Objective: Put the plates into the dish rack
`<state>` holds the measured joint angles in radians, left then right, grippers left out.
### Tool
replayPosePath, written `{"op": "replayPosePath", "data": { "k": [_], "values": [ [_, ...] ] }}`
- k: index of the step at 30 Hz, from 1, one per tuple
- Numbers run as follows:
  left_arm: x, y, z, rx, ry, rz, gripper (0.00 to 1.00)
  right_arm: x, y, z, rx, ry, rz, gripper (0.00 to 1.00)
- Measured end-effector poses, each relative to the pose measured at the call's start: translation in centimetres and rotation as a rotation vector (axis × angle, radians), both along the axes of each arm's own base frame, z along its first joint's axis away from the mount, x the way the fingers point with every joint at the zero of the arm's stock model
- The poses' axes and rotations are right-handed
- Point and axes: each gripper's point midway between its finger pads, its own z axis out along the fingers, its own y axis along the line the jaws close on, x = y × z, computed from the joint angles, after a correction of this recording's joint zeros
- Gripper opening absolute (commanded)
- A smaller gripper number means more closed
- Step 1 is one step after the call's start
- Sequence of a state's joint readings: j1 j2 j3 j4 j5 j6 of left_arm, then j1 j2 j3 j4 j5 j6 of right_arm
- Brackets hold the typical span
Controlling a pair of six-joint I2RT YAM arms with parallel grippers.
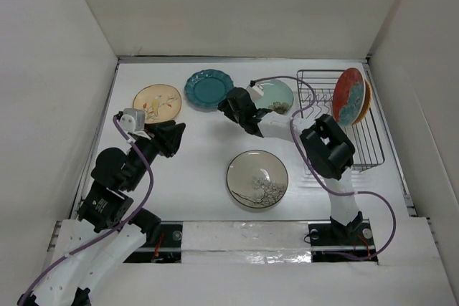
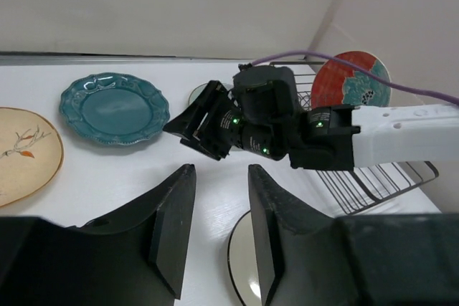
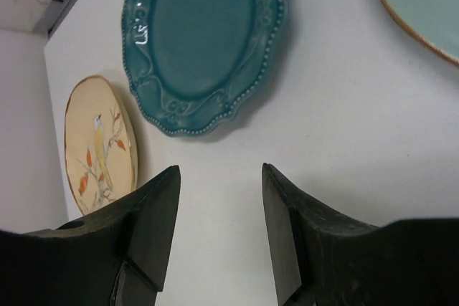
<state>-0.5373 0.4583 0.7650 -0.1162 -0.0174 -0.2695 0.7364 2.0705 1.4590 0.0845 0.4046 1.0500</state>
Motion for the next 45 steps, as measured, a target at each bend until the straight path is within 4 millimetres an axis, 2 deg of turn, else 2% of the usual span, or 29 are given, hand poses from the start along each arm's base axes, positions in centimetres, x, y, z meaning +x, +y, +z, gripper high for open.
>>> {"op": "replayPosePath", "data": {
  "k": [9, 14, 20, 23, 26, 27, 30, 33, 38, 45],
  "values": [
    [-0.1, 0.0, 0.1, -0.003, -0.003, 0.0, 0.37, 2.0, 0.7, -6.0, 0.206, 0.129, -0.191, 0.56],
    [-0.2, 0.1, 0.2, -0.006, -0.007, -0.001, 0.37, 4.3, 1.5, -5.8, 0.344, 0.127, -0.237, 0.56],
    [-0.3, 0.2, 0.4, -0.009, -0.013, -0.001, 0.37, 6.3, 2.3, -6.0, 0.463, 0.135, -0.273, 0.49],
    [-0.4, 0.2, 0.5, -0.012, -0.017, -0.001, 0.37, 6.8, 2.8, -6.1, 0.514, 0.139, -0.285, 0.43],
    [-0.5, 0.3, 0.6, -0.014, -0.022, 0.0, 0.37, 7.1, 3.1, -6.5, 0.538, 0.148, -0.293, 0.31],
    [-0.5, 0.3, 0.6, -0.015, -0.023, 0.0, 0.37, 7.1, 3.2, -6.6, 0.543, 0.151, -0.295, 0.22],
    [-0.6, 0.3, 0.7, -0.016, -0.024, 0.0, 0.37, 7.2, 3.2, -7.0, 0.55, 0.159, -0.308, 0.07],
    [-0.6, 0.3, 0.7, -0.016, -0.024, 0.0, 0.37, 7.4, 3.0, -6.6, 0.556, 0.142, -0.316, 0.0],
    [-0.6, 0.3, 0.7, -0.016, -0.024, 0.0, 0.37, 6.3, 2.2, -6.3, 0.518, 0.11, -0.331, 0.0],
    [-0.6, 0.3, 0.7, -0.016, -0.024, 0.0, 0.37, 3.6, -0.4, -3.0, 0.294, 0.007, -0.264, 0.0]
  ]
}}
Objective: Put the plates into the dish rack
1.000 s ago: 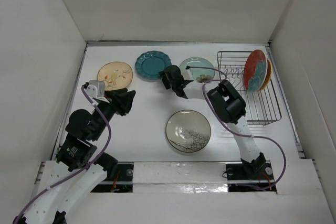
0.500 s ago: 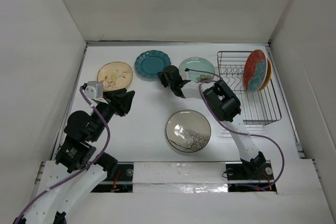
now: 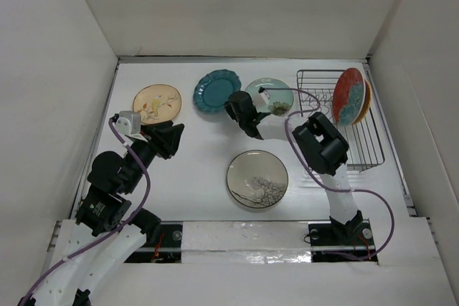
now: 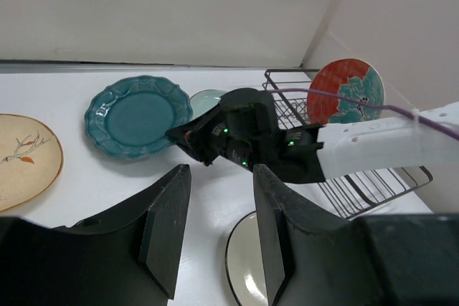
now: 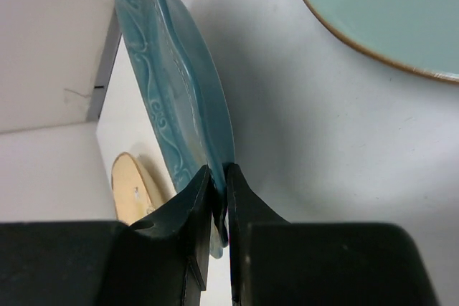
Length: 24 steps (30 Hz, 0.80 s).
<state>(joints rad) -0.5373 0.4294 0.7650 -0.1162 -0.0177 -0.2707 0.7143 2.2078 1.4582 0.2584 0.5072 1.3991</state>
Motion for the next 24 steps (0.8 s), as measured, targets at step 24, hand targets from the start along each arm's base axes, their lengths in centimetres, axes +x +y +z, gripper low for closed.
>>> {"op": "replayPosePath", "data": {
  "k": [24],
  "values": [
    [-1.1, 0.5, 1.2, -0.028, -0.049, -0.006, 0.39, -13.0, -38.2, 34.7, -1.007, -0.235, -0.288, 0.0]
  ]
}}
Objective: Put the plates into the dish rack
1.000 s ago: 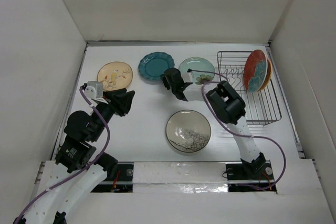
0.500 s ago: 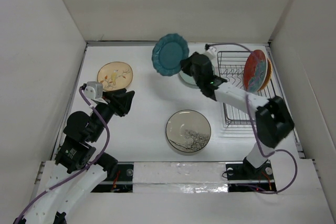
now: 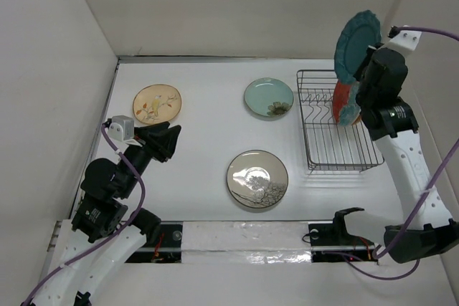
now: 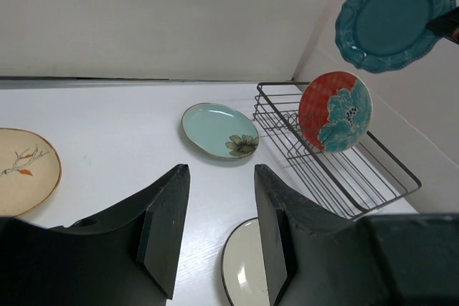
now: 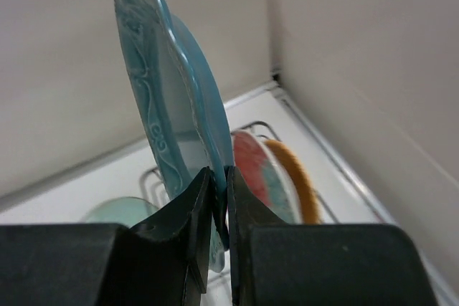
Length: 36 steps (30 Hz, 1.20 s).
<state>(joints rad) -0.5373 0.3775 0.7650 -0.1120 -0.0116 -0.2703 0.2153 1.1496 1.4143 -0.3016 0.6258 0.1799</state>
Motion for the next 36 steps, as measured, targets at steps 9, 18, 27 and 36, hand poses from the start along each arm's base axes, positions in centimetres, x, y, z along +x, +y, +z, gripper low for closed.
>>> {"op": "replayPosePath", "data": {
  "k": [9, 18, 27, 36],
  "values": [
    [0.0, 0.0, 0.0, 0.0, -0.001, 0.0, 0.38, 0.7, -3.7, -6.5, -0.18, 0.382, -0.031, 0.0],
    [0.0, 0.0, 0.0, 0.0, 0.0, 0.0, 0.38, 3.8, -3.8, -10.7, -0.264, 0.568, -0.005, 0.0],
    [0.0, 0.0, 0.0, 0.0, 0.0, 0.0, 0.38, 4.8, -4.4, -13.4, -0.324, 0.675, -0.037, 0.0],
    [0.3, -0.2, -0.2, 0.006, 0.01, 0.0, 0.38, 5.4, -4.8, -15.1, -0.349, 0.728, -0.058, 0.0]
  ]
}}
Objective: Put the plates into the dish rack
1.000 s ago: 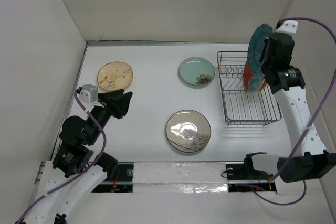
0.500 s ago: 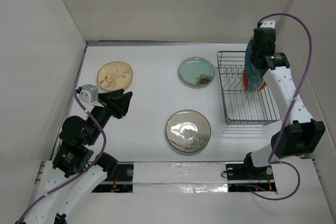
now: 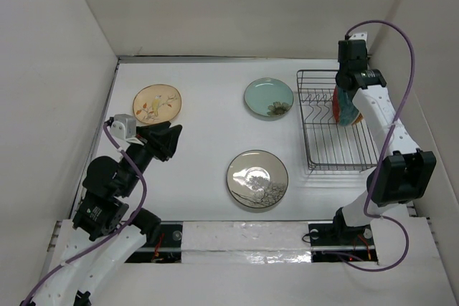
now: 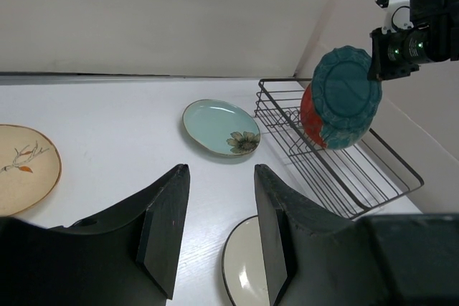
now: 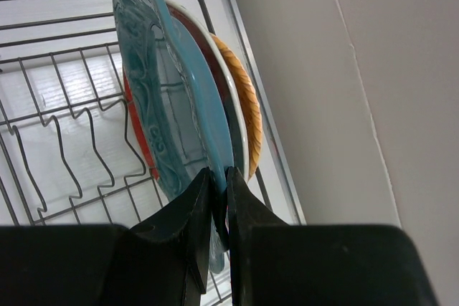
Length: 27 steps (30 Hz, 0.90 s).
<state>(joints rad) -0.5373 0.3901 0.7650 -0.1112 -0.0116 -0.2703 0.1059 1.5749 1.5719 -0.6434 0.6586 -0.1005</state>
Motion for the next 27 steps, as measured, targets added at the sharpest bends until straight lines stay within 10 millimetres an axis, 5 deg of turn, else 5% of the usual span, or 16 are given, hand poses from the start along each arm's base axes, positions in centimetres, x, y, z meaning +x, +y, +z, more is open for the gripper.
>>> {"op": "replayPosePath", "data": {
  "k": [5, 13, 15, 20, 22, 27],
  "values": [
    [0.2, -0.1, -0.2, 0.004, 0.007, 0.0, 0.38, 0.0, 0.1, -0.8, 0.008, 0.002, -0.005, 0.0],
    [0.5, -0.3, -0.5, 0.012, 0.02, 0.0, 0.38, -0.6, 1.0, -6.7, 0.076, 0.072, 0.006, 0.0],
    [0.7, -0.4, -0.7, 0.016, 0.027, 0.0, 0.38, -0.2, 1.3, -7.0, 0.104, 0.041, 0.002, 0.08],
    [1.0, -0.6, -1.2, 0.026, 0.044, 0.0, 0.39, -0.1, 2.1, -7.3, 0.178, -0.016, -0.012, 0.64],
    [1.2, -0.7, -1.4, 0.03, 0.052, 0.0, 0.39, -0.3, 2.4, -6.7, 0.209, -0.045, -0.008, 0.73],
    [1.5, -1.2, -1.9, 0.043, 0.069, -0.016, 0.38, -2.7, 4.8, -1.5, 0.318, -0.221, 0.061, 0.72]
  ]
}}
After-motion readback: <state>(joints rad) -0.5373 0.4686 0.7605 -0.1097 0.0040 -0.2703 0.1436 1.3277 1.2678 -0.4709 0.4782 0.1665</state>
